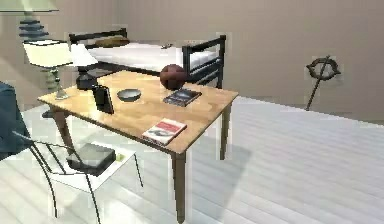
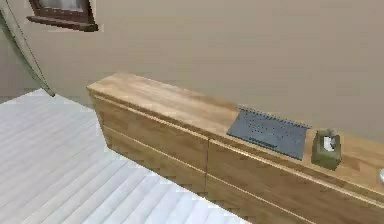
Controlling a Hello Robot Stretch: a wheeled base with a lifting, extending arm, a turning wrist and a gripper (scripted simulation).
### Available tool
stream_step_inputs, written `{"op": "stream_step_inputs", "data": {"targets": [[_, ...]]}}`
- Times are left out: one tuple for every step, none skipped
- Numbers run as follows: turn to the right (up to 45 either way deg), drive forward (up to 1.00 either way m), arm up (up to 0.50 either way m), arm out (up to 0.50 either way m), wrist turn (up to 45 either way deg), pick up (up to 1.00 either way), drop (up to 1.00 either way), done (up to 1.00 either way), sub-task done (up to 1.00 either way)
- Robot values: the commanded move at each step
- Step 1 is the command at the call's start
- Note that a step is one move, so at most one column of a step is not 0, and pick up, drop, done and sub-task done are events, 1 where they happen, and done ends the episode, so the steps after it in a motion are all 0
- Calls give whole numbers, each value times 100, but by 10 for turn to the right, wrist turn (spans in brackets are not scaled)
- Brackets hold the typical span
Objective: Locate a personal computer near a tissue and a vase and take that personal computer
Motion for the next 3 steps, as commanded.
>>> {"op": "stream_step_inputs", "data": {"targets": [[450,0,0,0,0,0,0,0,0],[450,0,0,0,0,0,0,0,0],[300,0,0,0,0,0,0,0,0]]}}
